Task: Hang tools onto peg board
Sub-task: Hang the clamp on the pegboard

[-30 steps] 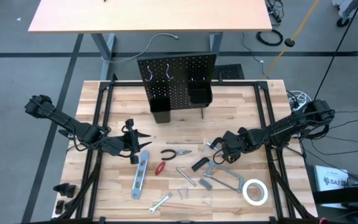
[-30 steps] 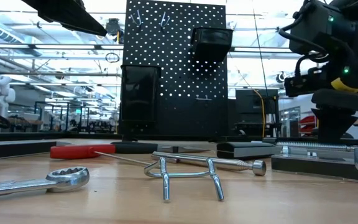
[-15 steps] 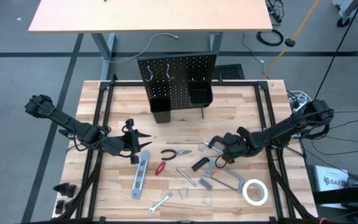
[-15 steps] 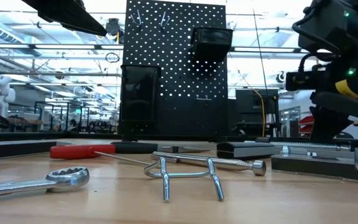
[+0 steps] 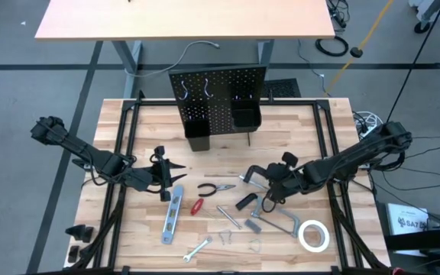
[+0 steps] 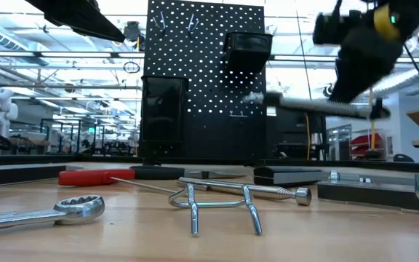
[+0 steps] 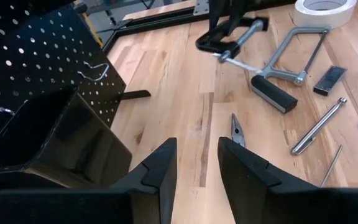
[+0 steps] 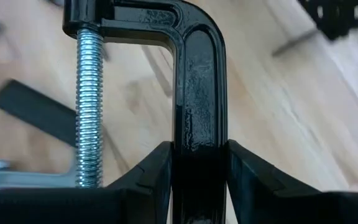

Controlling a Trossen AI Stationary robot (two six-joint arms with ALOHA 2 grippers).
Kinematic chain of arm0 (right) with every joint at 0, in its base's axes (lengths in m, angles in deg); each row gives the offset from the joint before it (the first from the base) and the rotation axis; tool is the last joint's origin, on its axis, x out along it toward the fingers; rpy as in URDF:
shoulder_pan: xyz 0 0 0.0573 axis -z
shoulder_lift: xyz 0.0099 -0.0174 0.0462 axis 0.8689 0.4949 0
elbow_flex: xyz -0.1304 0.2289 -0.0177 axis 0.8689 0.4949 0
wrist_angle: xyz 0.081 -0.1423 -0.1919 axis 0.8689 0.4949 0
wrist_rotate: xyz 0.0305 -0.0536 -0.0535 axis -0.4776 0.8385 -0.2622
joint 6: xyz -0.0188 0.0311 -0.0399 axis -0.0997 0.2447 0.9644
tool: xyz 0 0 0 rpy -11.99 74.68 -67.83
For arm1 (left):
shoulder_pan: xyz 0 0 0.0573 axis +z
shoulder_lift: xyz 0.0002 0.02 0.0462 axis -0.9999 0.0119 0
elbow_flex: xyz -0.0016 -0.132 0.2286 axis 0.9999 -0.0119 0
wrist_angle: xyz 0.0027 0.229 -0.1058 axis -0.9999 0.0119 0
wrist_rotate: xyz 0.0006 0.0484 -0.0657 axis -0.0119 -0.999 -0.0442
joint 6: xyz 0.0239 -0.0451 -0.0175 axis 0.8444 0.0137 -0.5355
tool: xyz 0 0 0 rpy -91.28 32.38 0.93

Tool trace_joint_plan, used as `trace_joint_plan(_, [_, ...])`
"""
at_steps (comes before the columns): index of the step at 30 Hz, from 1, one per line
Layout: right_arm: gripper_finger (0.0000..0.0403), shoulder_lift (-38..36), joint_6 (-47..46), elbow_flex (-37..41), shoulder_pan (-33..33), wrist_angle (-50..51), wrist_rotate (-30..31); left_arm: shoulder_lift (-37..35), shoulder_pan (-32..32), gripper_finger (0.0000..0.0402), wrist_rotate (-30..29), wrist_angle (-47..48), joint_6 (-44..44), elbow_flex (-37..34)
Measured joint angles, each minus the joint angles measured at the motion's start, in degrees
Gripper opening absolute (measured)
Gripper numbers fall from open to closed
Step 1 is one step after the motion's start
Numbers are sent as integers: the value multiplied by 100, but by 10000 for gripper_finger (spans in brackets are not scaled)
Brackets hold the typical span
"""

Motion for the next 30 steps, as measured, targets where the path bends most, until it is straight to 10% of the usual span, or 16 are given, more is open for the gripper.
trace_joint_plan(19, [115,959,2943,-2922,-632,209,1578,0,2,121,-204,2,-21,-4])
trace_joint_plan(30, [115,1040,4398,-3284,-486,-58,3278,0,1,121,-489,12,-133,-4])
